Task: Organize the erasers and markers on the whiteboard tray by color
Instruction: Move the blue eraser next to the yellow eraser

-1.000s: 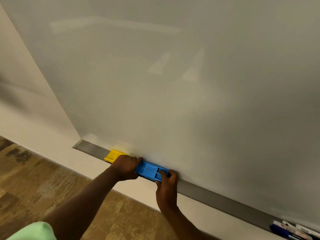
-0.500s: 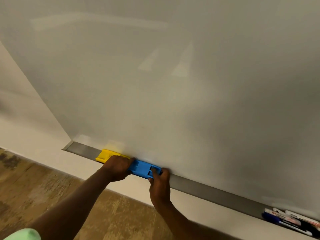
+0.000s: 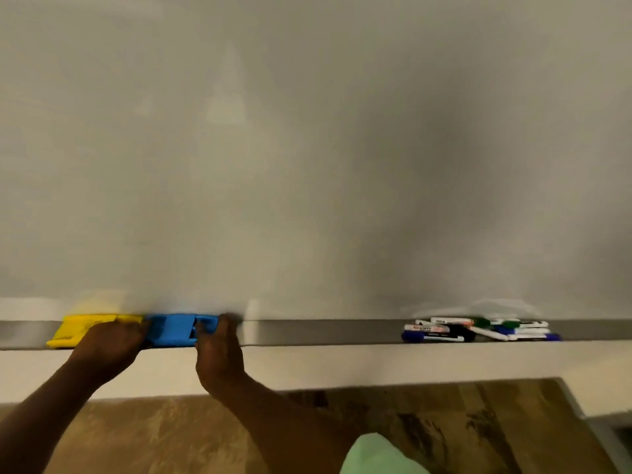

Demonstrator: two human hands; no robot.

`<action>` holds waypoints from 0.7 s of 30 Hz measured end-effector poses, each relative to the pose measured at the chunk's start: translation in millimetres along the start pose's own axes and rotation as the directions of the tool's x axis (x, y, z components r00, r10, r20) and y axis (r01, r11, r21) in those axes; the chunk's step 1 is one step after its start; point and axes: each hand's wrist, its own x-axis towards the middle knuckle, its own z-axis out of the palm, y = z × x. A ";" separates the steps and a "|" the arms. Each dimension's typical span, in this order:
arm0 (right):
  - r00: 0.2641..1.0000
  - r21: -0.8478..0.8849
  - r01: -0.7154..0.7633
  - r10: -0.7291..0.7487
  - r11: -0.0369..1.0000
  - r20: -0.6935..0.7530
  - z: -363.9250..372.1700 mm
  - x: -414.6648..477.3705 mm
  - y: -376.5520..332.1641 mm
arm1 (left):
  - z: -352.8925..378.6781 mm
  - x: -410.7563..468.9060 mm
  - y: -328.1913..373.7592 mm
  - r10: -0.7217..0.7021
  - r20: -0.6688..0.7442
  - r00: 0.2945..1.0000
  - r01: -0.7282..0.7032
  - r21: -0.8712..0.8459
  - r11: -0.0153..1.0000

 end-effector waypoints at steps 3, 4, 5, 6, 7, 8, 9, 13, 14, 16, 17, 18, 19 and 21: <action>0.981 -0.100 0.142 -0.127 0.985 0.146 -11.2 -2.9 2.5 | -9.0 3.4 3.9 -0.052 0.058 0.997 0.050 0.045 0.998; 0.974 -0.113 0.183 -0.165 0.977 0.153 -15.0 -5.0 4.3 | -14.0 7.0 9.1 -0.058 0.071 0.996 0.055 0.038 0.998; 0.976 -0.114 0.192 -0.178 0.975 0.129 -19.0 -6.3 4.9 | -18.2 10.3 14.4 -0.066 0.082 0.994 0.064 0.028 0.998; 0.979 -0.108 0.192 -0.183 0.975 0.092 -23.7 -7.5 4.8 | -24.6 13.4 20.8 -0.067 0.071 0.995 0.067 0.007 0.998; 0.981 -0.087 0.192 -0.187 0.978 0.057 -30.1 -8.4 3.5 | -30.5 16.1 27.0 -0.056 0.039 0.998 0.056 -0.006 0.998; 0.980 -0.079 0.201 -0.199 0.976 0.026 -35.5 -9.4 3.0 | -36.9 19.0 33.9 -0.048 -0.001 0.999 0.048 -0.021 0.999; 0.977 -0.090 0.214 -0.215 0.973 -0.005 -41.4 -10.1 4.7 | -42.0 21.9 41.0 -0.034 -0.041 0.999 0.033 -0.028 0.999; 0.950 -0.107 0.234 -0.250 0.966 -0.187 -73.5 -18.4 15.6 | -62.1 36.9 72.7 0.029 -0.125 0.992 -0.035 -0.051 0.998; 0.937 -0.118 0.236 -0.258 0.964 -0.234 -83.8 -21.8 20.0 | -66.1 41.6 81.5 0.040 -0.146 0.988 -0.049 -0.057 0.997; 0.909 -0.143 0.236 -0.270 0.961 -0.317 -104.8 -29.1 31.1 | -73.3 51.9 100.5 0.079 -0.191 0.978 -0.094 -0.070 0.993; 0.891 -0.156 0.237 -0.279 0.959 -0.359 -116.3 -32.4 37.6 | -75.9 57.2 111.3 0.110 -0.215 0.970 -0.126 -0.062 0.990; 0.870 -0.169 0.236 -0.286 0.957 -0.403 -127.3 -35.5 43.4 | -77.9 62.2 121.2 0.144 -0.231 0.962 -0.160 -0.055 0.986; 0.851 -0.176 0.231 -0.286 0.957 -0.441 -140.1 -39.2 50.8 | -79.3 67.8 132.3 0.174 -0.241 0.955 -0.193 -0.057 0.980; 0.834 -0.176 0.211 -0.271 0.961 -0.480 -165.6 -45.5 67.3 | -82.8 80.5 155.3 0.212 -0.255 0.943 -0.236 -0.068 0.969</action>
